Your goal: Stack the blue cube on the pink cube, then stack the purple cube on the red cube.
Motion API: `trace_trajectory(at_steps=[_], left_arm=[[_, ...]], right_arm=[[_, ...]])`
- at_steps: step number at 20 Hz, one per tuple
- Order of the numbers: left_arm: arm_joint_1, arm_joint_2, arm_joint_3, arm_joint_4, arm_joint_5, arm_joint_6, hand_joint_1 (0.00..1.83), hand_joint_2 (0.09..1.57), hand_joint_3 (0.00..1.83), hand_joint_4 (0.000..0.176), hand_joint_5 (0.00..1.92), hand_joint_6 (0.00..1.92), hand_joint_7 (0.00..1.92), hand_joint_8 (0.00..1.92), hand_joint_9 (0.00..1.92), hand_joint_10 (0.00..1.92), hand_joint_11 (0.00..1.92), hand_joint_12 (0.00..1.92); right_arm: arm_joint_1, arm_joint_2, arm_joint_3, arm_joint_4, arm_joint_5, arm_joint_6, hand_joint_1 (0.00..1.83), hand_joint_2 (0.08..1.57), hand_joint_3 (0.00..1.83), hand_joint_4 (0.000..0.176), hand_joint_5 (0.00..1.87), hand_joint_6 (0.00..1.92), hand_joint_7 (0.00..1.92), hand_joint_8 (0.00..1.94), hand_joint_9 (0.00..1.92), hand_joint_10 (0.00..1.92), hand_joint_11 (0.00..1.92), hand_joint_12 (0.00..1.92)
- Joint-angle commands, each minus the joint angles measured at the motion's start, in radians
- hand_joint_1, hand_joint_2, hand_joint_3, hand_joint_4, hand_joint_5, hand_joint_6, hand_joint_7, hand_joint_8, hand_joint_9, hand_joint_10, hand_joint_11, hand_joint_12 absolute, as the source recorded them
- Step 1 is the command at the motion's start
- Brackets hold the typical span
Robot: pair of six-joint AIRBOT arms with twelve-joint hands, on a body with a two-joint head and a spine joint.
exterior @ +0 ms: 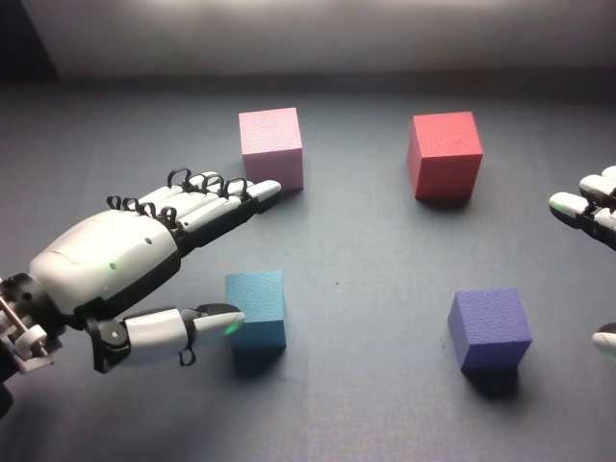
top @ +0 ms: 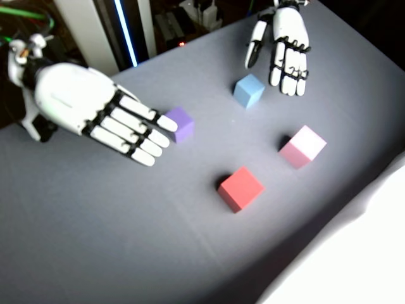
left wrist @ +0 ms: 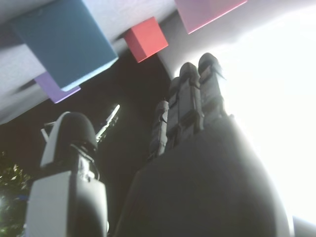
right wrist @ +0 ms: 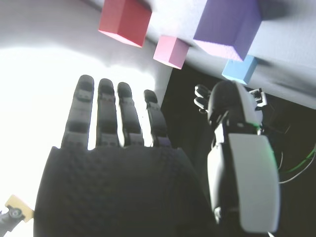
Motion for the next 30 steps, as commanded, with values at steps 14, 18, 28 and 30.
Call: trace_trajectory(at_steps=[14, 18, 28, 30], left_arm=[[-0.024, -0.072, 0.044, -0.003, -0.026, -0.013, 0.49, 0.97, 0.0, 0.063, 0.0, 0.0, 0.1, 0.03, 0.08, 0.04, 0.03, 0.02], [-0.037, -0.118, 0.08, -0.019, 0.038, -0.013, 0.68, 0.98, 0.0, 0.045, 0.12, 0.02, 0.25, 0.02, 0.16, 0.14, 0.0, 0.64], [-0.074, -0.14, 0.113, 0.0, 0.062, -0.026, 1.23, 1.19, 0.0, 0.0, 0.84, 1.02, 0.87, 1.43, 0.92, 1.63, 0.9, 1.92], [-0.091, -0.123, 0.101, 0.019, 0.038, -0.024, 1.22, 1.21, 0.0, 0.0, 0.81, 1.04, 0.82, 1.53, 0.88, 1.77, 0.91, 1.92]], right_arm=[[0.002, 0.0, -0.002, -0.003, 0.132, -0.001, 0.39, 1.36, 0.0, 0.0, 0.0, 0.0, 0.0, 0.0, 0.0, 0.0, 0.0, 0.0], [0.002, 0.0, -0.002, -0.002, 0.133, -0.001, 0.45, 1.36, 0.0, 0.0, 0.0, 0.0, 0.0, 0.0, 0.0, 0.0, 0.0, 0.0], [0.002, 0.0, -0.002, 0.0, 0.134, 0.004, 0.45, 1.36, 0.0, 0.0, 0.0, 0.0, 0.0, 0.0, 0.0, 0.0, 0.0, 0.0], [0.002, 0.0, -0.002, 0.0, 0.136, 0.005, 0.44, 1.36, 0.0, 0.0, 0.0, 0.0, 0.0, 0.0, 0.0, 0.0, 0.0, 0.0]])
